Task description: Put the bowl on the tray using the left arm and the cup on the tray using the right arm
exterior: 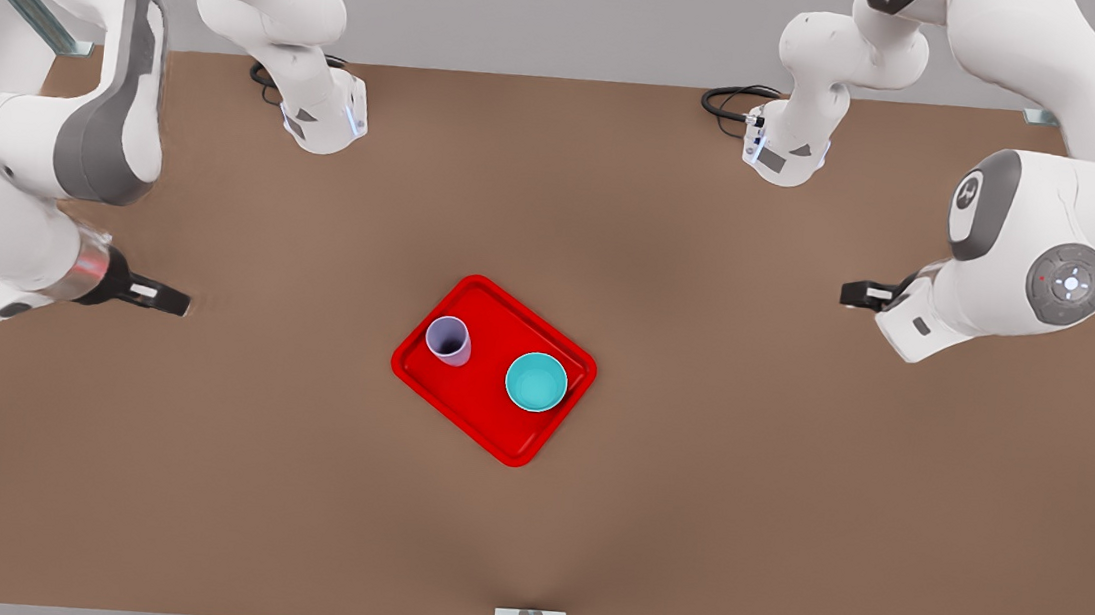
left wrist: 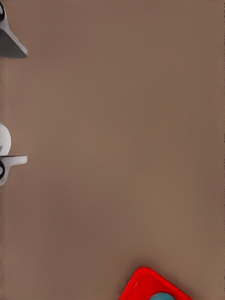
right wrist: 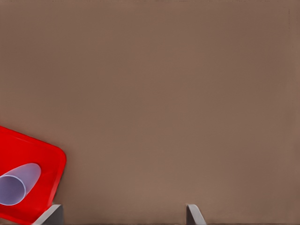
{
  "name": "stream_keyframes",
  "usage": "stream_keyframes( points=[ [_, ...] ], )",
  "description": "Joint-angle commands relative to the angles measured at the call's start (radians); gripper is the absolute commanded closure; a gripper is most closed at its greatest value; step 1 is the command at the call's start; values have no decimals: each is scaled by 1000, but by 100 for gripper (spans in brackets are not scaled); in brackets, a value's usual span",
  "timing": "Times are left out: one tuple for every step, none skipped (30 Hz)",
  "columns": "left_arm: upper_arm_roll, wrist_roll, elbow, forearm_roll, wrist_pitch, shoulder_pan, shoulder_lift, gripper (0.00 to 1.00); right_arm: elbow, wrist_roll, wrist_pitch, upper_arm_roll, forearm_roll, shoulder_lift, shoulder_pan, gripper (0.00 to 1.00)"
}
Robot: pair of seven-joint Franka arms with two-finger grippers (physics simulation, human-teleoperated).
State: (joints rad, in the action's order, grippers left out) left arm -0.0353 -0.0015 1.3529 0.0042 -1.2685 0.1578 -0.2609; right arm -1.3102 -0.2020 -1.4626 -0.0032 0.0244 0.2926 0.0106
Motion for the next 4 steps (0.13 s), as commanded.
stream_keyframes(
  points=[
    [0, 0, 0, -1, 0, 0, 0, 0, 5, 41, 5, -27, 11, 2, 9, 0],
    [0, 0, 0, 0, 0, 0, -1, 0, -6, 194, 5, -118, 65, -1, 42, 0],
    [0, -2, 0, 2, 0, 0, -1, 0, -21, 249, -2, -116, 63, -9, 43, 0],
    [0, 0, 0, 2, 1, 0, -1, 0, -26, 282, -2, -115, 62, -12, 43, 0]
  ],
)
